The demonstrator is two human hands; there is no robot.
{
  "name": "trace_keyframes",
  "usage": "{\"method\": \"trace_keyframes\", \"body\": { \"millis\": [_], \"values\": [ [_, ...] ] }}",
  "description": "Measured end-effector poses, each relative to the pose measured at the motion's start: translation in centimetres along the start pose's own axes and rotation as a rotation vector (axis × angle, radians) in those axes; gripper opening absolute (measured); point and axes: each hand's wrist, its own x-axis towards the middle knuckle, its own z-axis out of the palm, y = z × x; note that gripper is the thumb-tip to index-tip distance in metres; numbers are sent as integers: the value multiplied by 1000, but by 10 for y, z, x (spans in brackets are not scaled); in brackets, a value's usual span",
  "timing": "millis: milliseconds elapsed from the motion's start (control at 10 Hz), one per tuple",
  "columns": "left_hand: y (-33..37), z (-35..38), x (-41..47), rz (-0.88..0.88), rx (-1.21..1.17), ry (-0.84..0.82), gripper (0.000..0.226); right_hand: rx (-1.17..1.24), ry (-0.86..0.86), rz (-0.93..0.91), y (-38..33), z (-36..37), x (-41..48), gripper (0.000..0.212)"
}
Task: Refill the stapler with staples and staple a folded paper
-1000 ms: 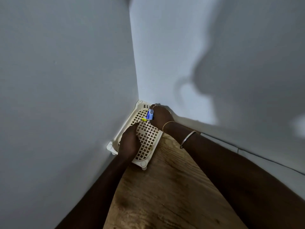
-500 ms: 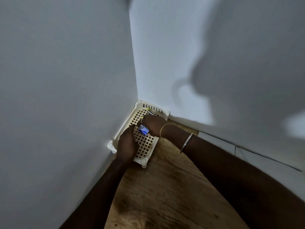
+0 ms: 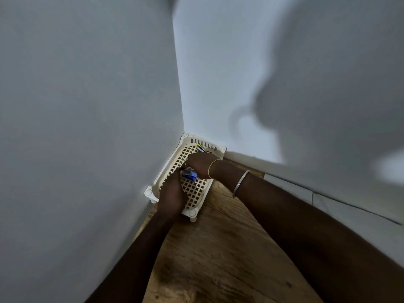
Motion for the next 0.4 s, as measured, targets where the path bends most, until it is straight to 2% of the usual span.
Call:
{"method": "trace_keyframes", "body": {
  "millis": [100,200,300,400],
  "values": [
    [3,2,-2,-54,-121,13,48,27,71,30,4,1,-12,49],
    [7,2,-8,-108,-183,-2,47,-7,224,43,4,5,-37,54],
    [18,7,-21,44,-22,32,66,-22,407,99,-1,14,-73,49],
    [29,13,-44,191,49,146,57,51,530,176,-8,43,-121,35]
  ]
}}
